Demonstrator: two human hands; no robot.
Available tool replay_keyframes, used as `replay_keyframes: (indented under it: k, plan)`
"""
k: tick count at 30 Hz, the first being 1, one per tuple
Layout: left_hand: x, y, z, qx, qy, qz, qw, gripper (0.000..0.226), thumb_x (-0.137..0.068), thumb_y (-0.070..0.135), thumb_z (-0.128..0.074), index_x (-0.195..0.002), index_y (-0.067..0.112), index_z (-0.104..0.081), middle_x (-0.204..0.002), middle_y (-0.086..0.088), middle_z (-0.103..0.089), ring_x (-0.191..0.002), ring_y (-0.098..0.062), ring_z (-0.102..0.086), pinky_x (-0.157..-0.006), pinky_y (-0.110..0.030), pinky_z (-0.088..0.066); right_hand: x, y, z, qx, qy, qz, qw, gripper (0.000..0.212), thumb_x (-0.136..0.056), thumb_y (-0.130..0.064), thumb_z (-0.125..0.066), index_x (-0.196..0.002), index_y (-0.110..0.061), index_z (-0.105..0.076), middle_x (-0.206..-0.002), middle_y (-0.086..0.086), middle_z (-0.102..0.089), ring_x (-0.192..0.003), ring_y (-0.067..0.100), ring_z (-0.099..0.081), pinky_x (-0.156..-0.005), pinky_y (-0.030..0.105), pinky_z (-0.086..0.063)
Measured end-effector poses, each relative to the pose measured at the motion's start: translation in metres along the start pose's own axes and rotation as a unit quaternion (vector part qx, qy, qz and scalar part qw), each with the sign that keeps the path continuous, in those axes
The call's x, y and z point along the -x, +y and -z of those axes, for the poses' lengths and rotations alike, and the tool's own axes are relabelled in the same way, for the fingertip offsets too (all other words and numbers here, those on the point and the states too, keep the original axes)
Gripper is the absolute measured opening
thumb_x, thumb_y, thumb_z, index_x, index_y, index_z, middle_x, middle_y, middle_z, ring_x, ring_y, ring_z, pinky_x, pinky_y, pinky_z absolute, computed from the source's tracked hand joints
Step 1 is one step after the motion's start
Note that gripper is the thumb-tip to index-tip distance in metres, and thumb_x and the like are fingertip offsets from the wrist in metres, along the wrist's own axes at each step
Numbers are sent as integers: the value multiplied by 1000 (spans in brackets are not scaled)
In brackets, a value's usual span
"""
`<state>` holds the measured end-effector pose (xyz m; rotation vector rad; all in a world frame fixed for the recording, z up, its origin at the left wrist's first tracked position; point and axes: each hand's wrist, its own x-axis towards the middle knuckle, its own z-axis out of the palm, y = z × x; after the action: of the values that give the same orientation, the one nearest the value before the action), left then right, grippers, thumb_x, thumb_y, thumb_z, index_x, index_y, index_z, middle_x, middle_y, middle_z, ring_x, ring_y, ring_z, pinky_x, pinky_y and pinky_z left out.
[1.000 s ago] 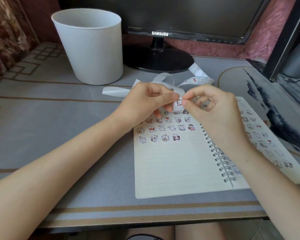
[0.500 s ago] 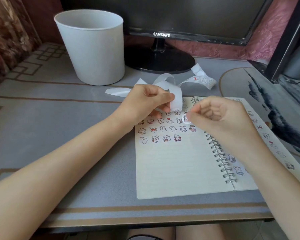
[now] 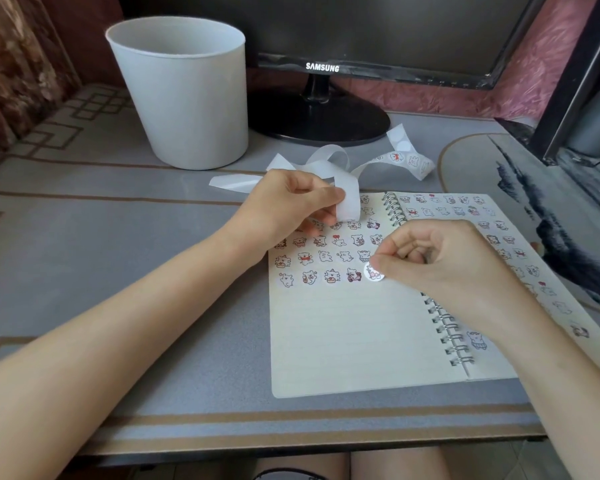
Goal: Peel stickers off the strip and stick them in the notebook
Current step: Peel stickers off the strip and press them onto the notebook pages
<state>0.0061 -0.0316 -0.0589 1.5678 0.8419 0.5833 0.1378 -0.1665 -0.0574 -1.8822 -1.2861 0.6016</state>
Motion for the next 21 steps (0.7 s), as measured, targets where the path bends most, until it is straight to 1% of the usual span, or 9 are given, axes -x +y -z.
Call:
replay_keyframes:
  k: [5,8,16,19,21]
  plan:
    - [1,1,-1,-2,-4,-2,1000,15,-90,14,-63,-82,3,-66,-65,-3,-65,-40,0,-54,-47,-11,-46,1,0,-1,18,4,0,1000,6,-73,-19,-76,-69,-19,-71,-58,-7,-62,-46,-2,-44,-47,7,-33]
    - [3,2,-1,-9,-7,-4,1000,16,-91,14,-62,-79,4,-64,-65,-3,-64,-39,0,-53,-46,-10,-44,1,0,-2,28,14,-3,999,6,-73,-20,-76,-69,-19,-71,-52,-14,-57,-45,-3,-44,-47,7,-33]
    - [3,2,-1,-11,-9,-6,1000,18,-90,15,-62,-73,8,-64,-61,0,-64,-39,0,-53,-48,-10,-46,1,1,-3,57,15,-3,998,7,-72,-23,-74,-69,-20,-70,-48,-21,-54,-46,-2,-46,-50,11,-34]
    - [3,2,0,-10,-8,-6,1000,19,-90,15,-63,-72,9,-65,-58,3,-64,-39,0,-53,-47,-10,-45,1,0,-3,63,16,0,998,7,-72,-23,-74,-69,-21,-69,-49,-21,-55,-47,-2,-47,-53,16,-36]
    - [3,2,0,-9,-8,-6,1000,19,-90,15,-63,-72,9,-65,-56,4,-64,-40,0,-53,-47,-11,-45,1,0,-3,69,14,3,998,7,-73,-23,-74,-69,-21,-69,-49,-22,-55,-47,-3,-47,-53,15,-37]
